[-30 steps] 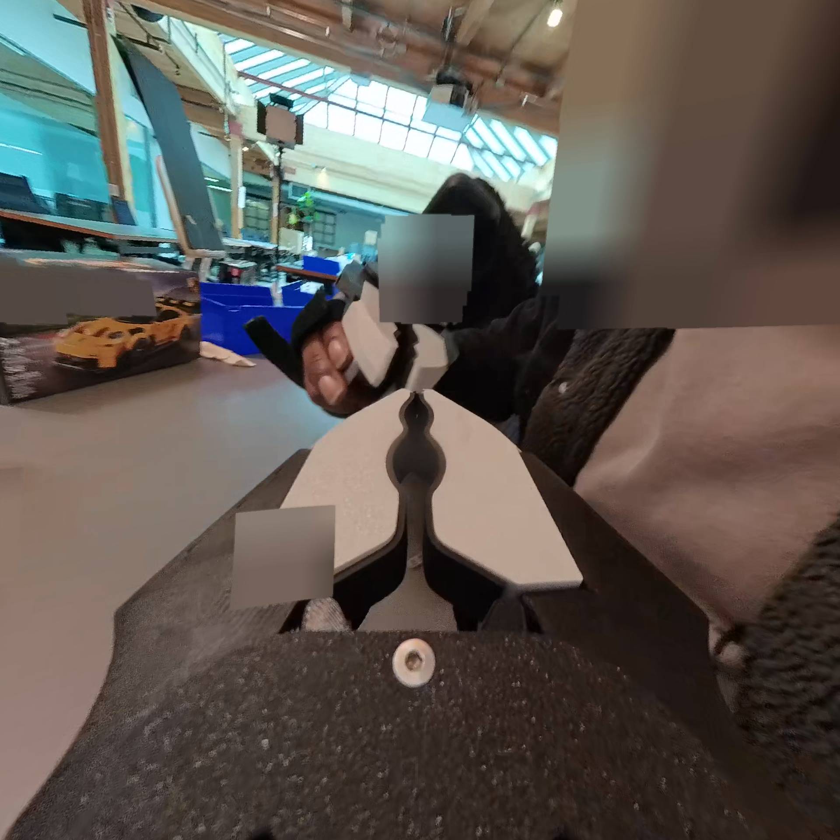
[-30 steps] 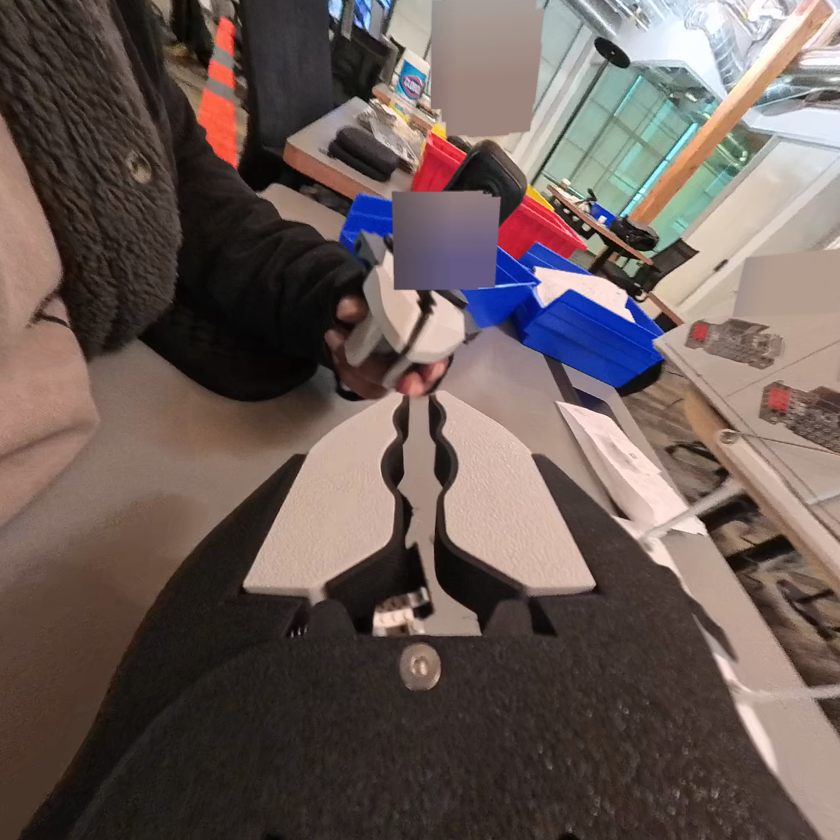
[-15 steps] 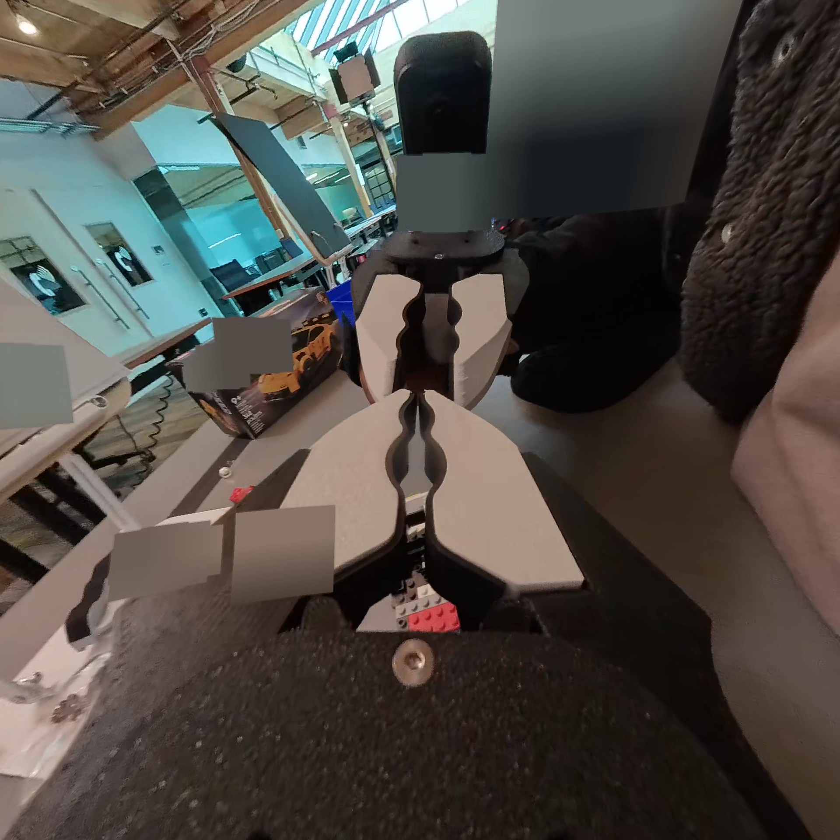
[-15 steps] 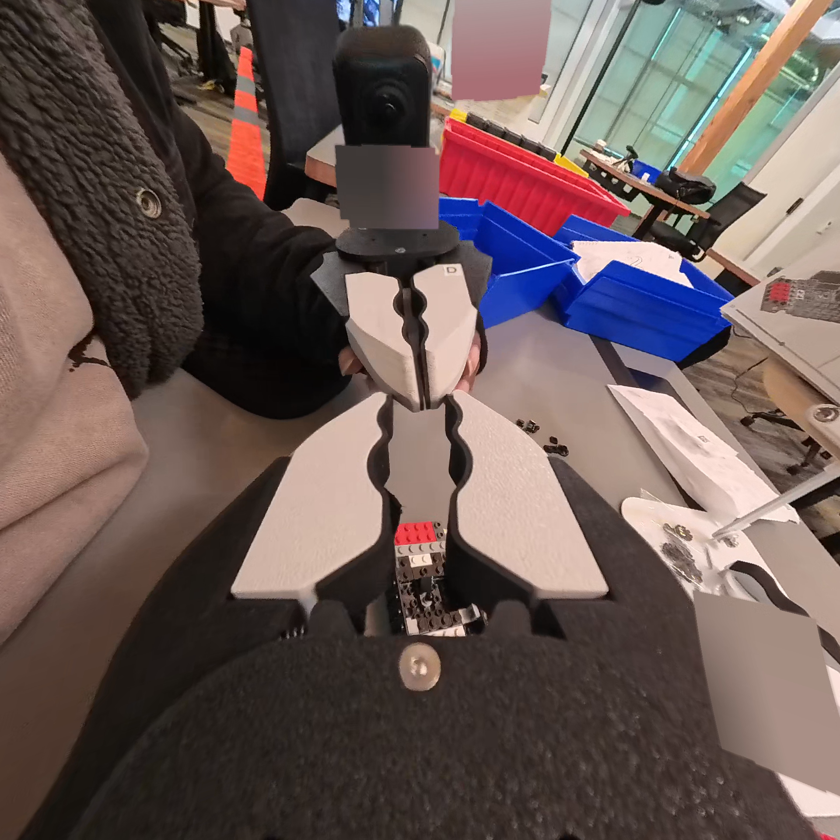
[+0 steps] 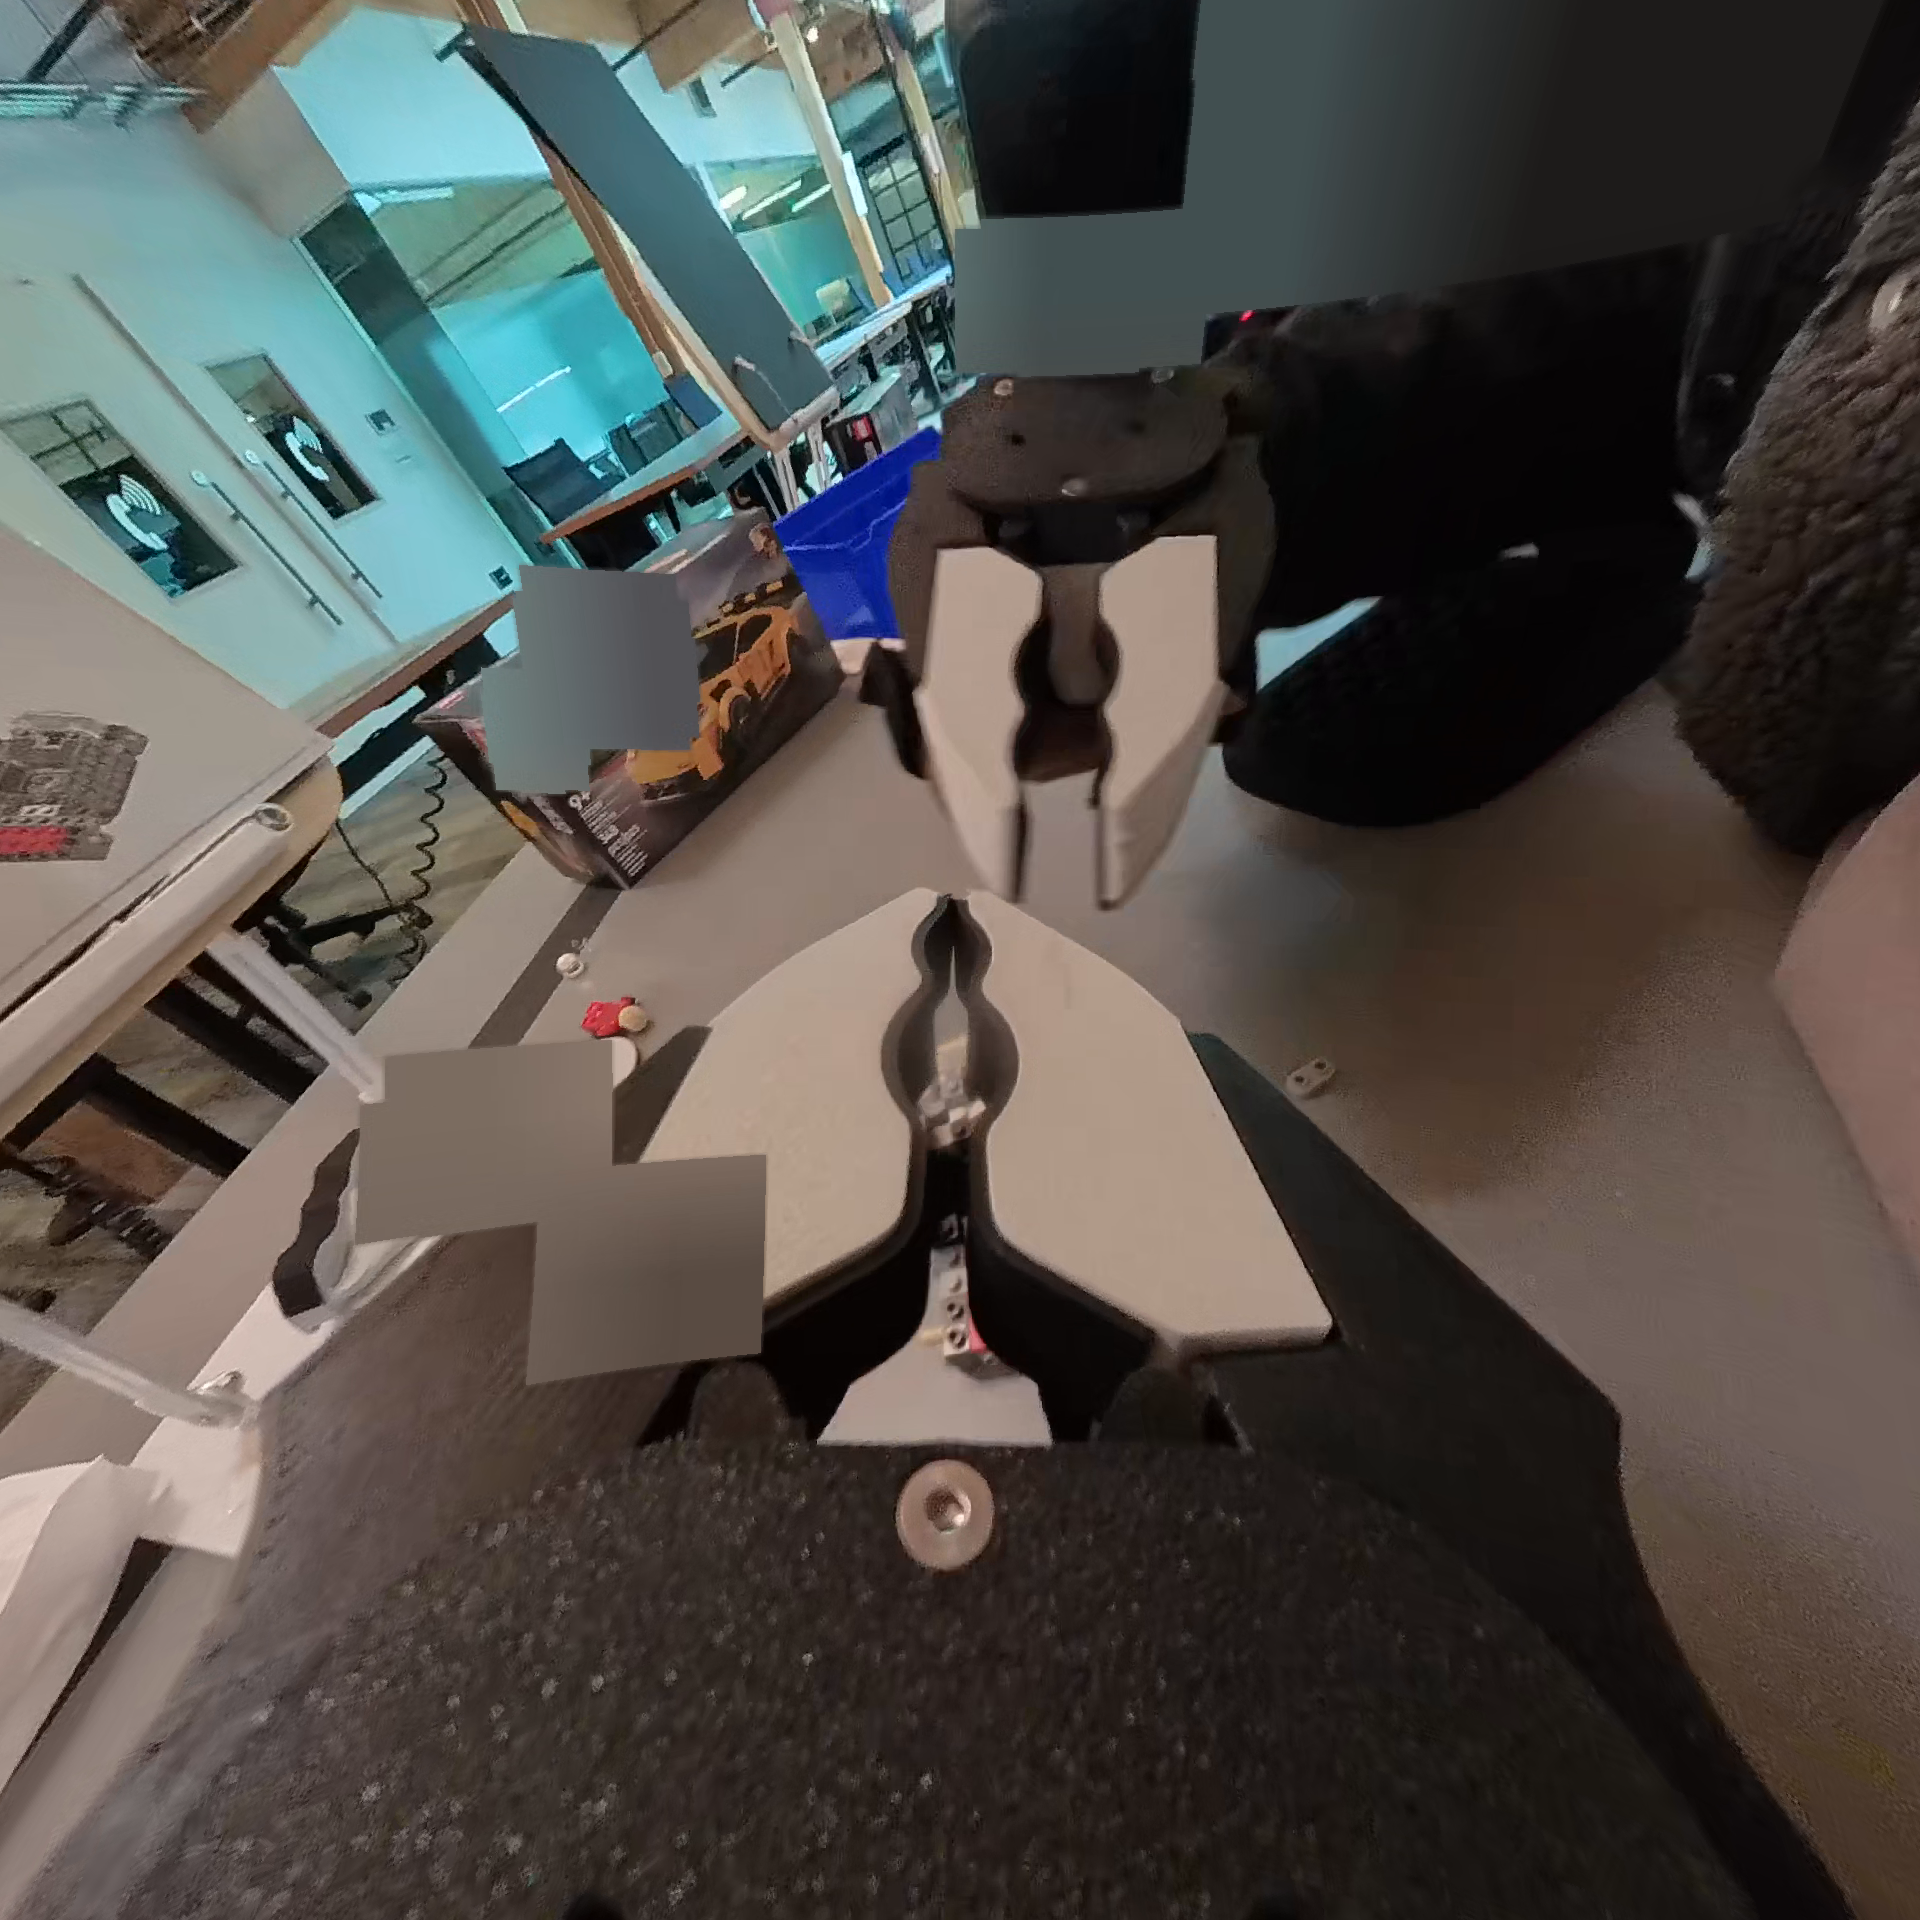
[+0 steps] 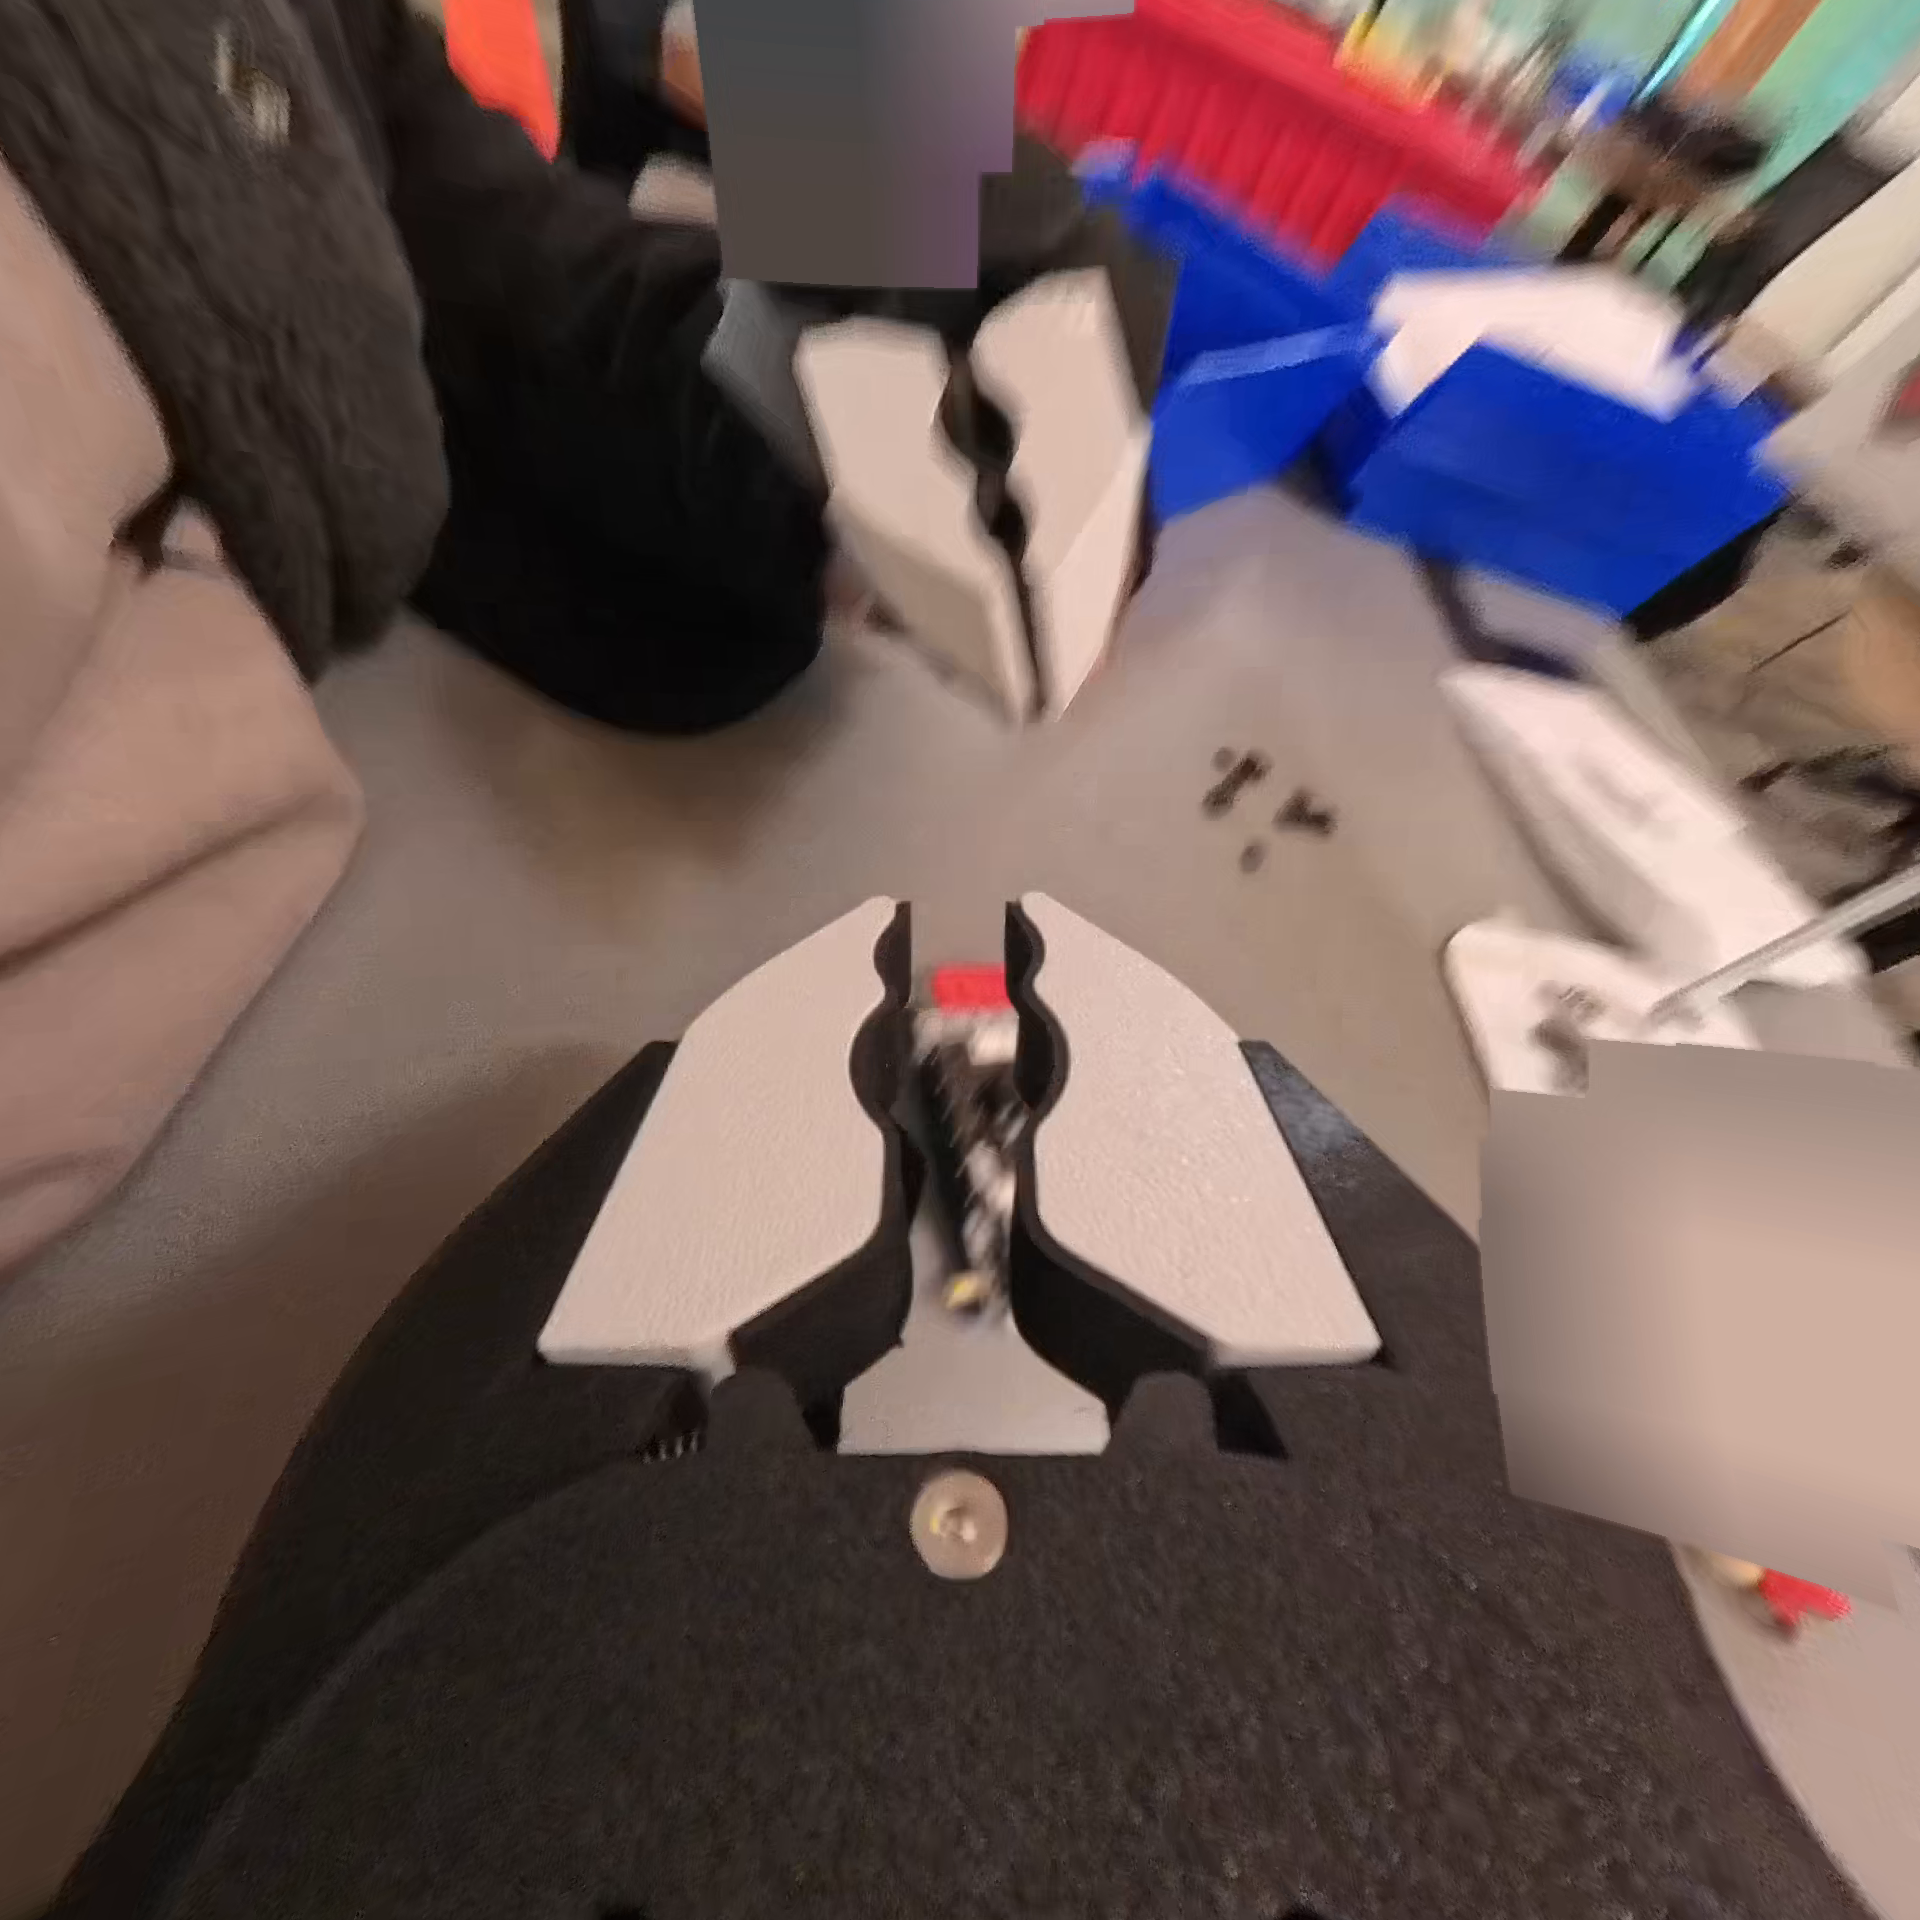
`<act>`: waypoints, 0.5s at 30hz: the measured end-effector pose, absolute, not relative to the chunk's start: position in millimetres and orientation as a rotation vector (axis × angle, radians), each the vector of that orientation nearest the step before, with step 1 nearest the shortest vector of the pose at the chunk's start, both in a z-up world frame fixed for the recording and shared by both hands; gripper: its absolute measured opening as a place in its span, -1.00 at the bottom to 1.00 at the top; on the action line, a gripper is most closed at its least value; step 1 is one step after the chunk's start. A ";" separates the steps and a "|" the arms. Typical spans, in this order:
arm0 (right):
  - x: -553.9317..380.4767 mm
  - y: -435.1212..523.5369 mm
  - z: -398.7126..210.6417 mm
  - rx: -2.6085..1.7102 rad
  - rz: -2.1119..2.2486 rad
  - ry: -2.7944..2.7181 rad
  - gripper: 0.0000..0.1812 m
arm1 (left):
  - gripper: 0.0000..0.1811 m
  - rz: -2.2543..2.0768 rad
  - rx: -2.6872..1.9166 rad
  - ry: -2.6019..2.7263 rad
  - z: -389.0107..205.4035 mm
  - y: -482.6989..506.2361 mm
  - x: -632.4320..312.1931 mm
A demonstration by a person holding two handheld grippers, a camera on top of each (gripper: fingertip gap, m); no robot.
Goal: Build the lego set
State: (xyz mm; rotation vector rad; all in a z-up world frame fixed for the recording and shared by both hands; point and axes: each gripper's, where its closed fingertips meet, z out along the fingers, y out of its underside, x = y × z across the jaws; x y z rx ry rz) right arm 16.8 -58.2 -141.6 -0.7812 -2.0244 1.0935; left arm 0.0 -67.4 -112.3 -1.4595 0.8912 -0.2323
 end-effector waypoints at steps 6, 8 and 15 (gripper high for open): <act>65.4 -71.3 -230.0 -0.916 0.910 -2.453 -0.69 | -1.00 -0.213 -1.524 0.950 -127.6 -67.2 -1.3; 68.6 -75.2 -239.3 -0.918 0.895 -2.491 -0.69 | -1.00 -0.230 -1.546 0.974 -133.2 -68.0 1.7; 67.7 -77.2 -254.2 -0.937 0.855 -2.592 -0.78 | -1.00 -0.299 -1.600 1.000 -146.9 -68.3 6.6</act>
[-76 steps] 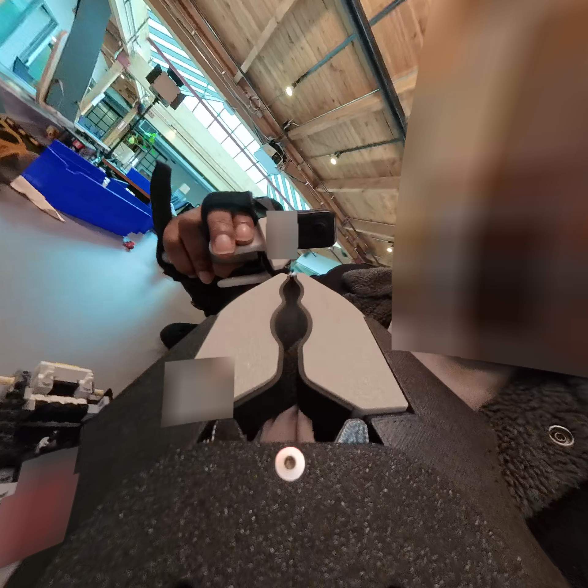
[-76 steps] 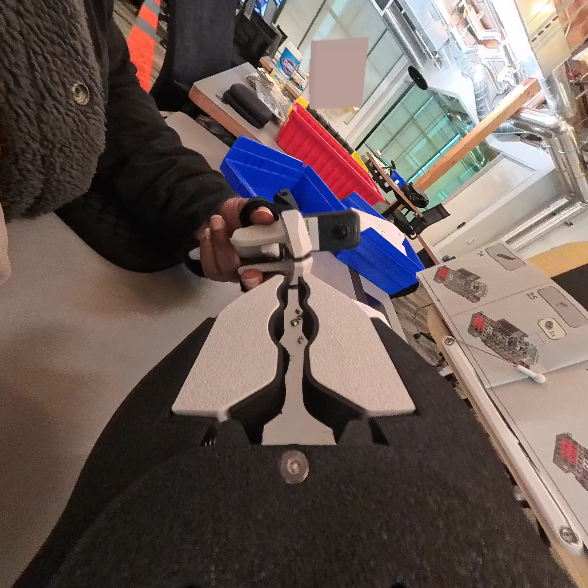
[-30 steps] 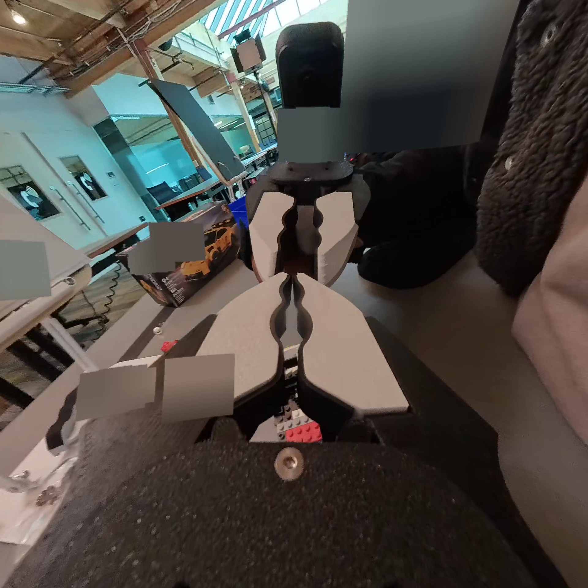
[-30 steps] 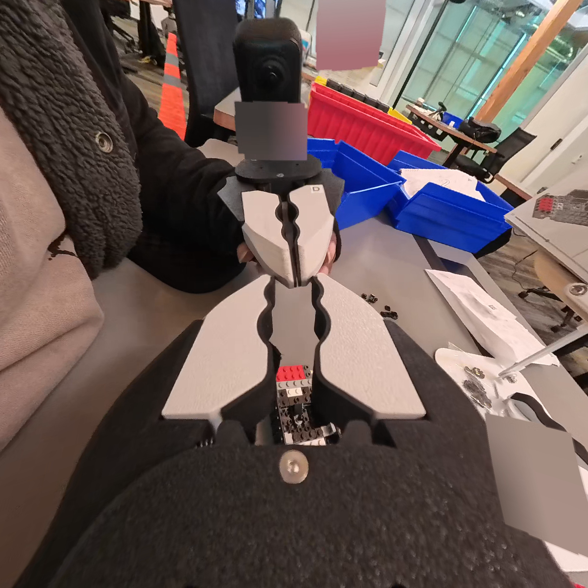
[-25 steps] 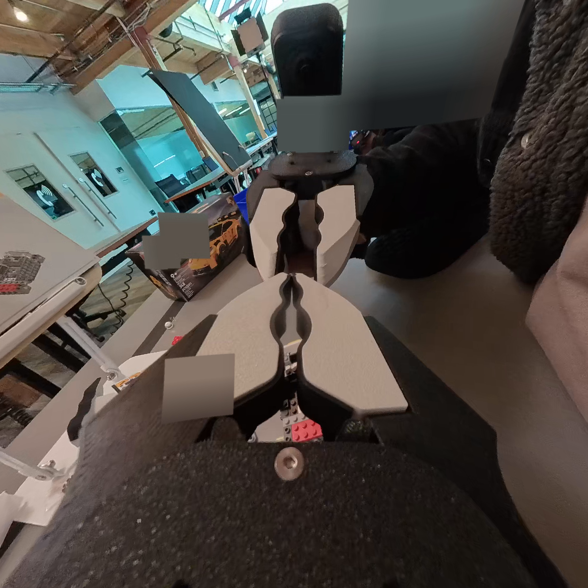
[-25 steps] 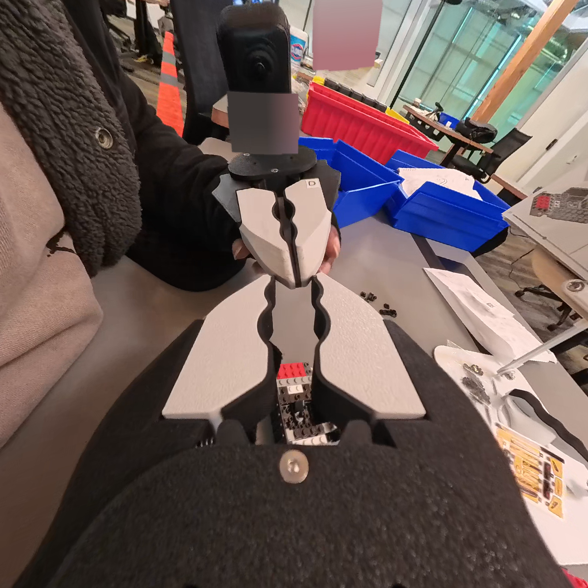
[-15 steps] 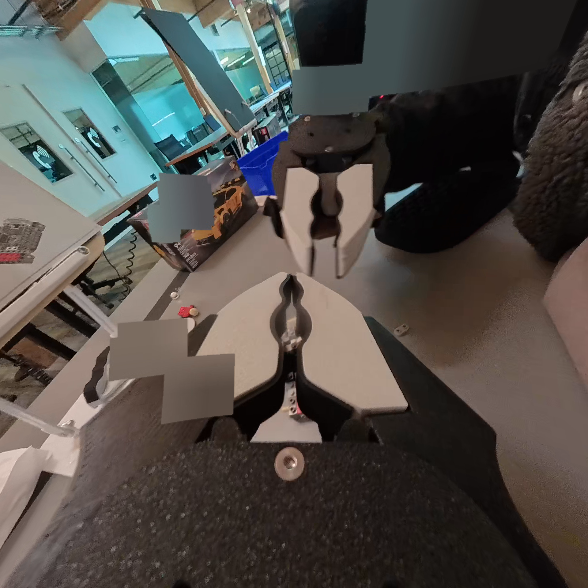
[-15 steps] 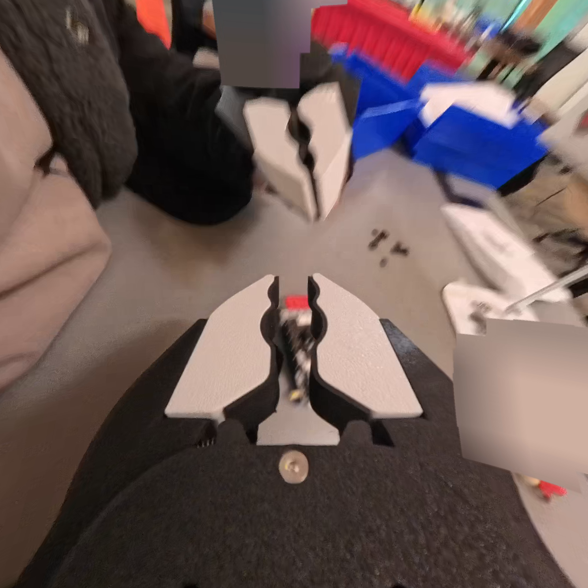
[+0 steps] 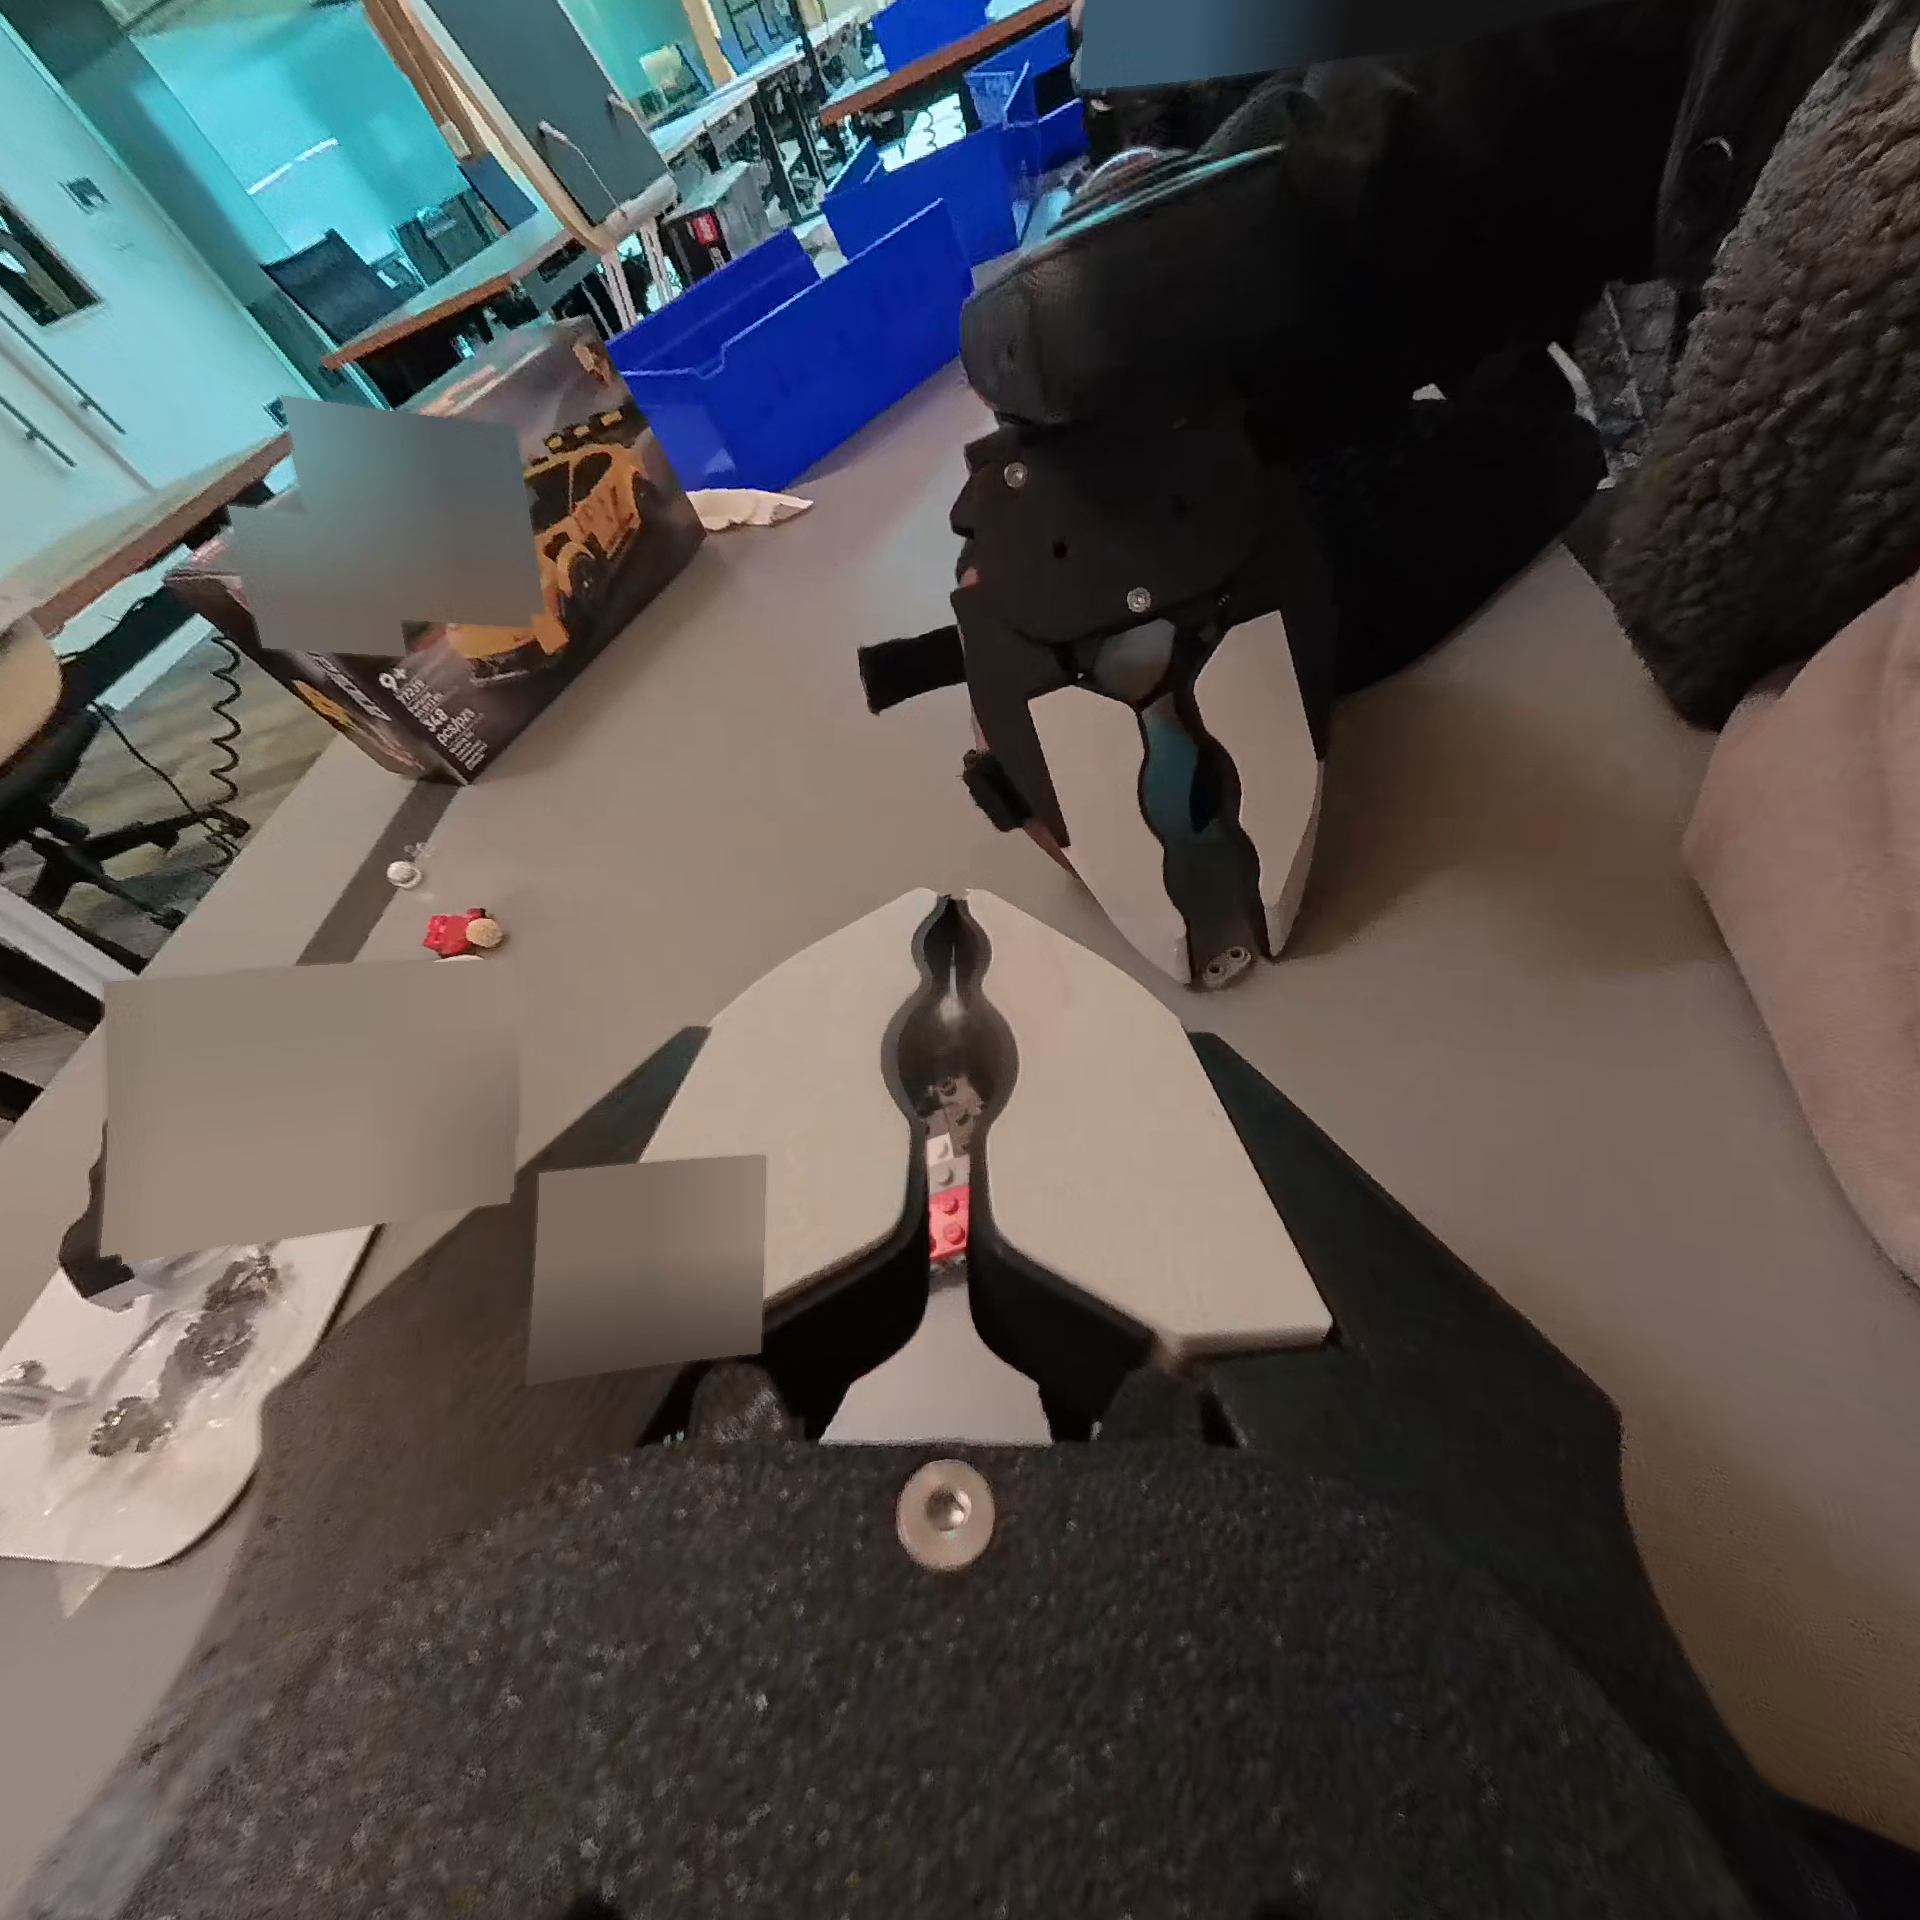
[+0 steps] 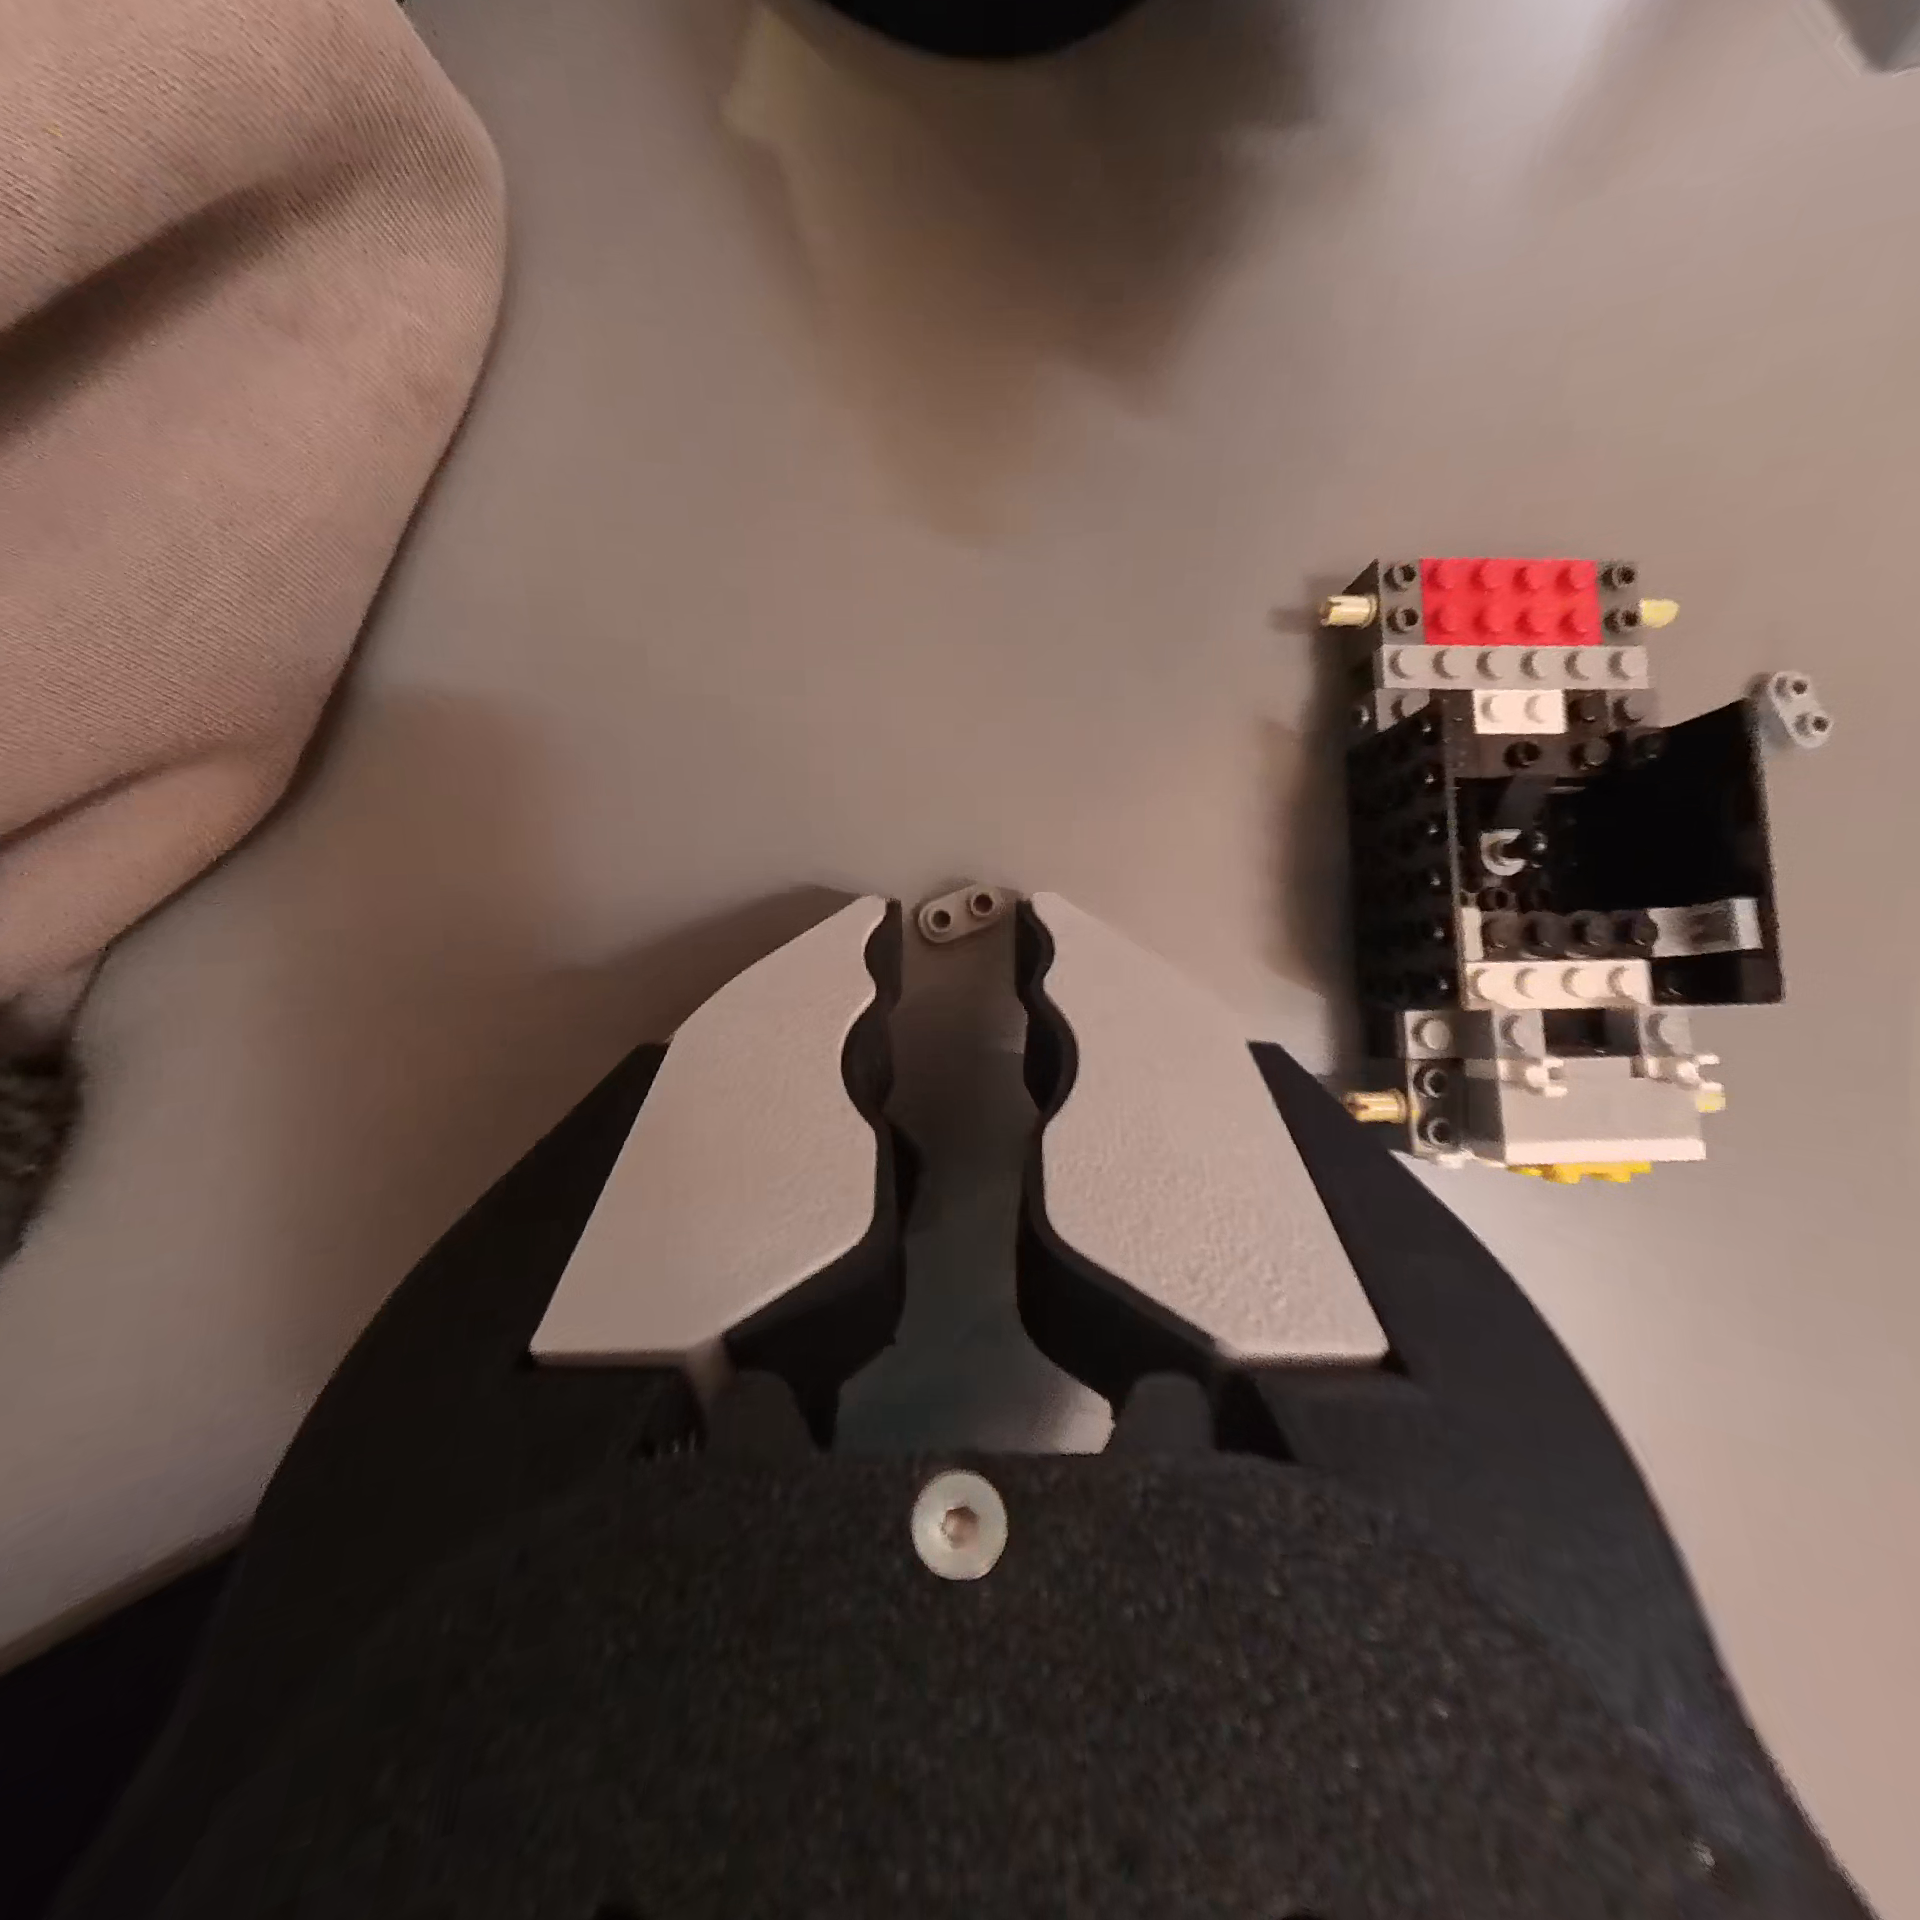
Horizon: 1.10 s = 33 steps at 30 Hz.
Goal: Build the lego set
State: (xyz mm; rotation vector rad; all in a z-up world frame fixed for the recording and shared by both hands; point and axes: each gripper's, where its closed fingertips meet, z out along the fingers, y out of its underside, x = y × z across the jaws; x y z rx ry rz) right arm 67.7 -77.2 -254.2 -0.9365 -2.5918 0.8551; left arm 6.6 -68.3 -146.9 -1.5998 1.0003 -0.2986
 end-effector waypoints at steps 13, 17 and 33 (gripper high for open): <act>29.7 -55.9 -173.7 -0.778 0.913 -2.117 -0.85 | -0.80 -0.834 -1.770 0.782 -159.8 -69.0 18.8; 20.7 -52.3 -137.9 -0.659 0.836 -1.967 -0.85 | -0.79 -1.089 -1.742 0.619 -146.3 -68.8 24.9; 13.6 -69.5 -127.5 -0.498 0.745 -1.952 -0.85 | -0.95 -1.298 -1.647 0.480 -126.6 -69.7 24.9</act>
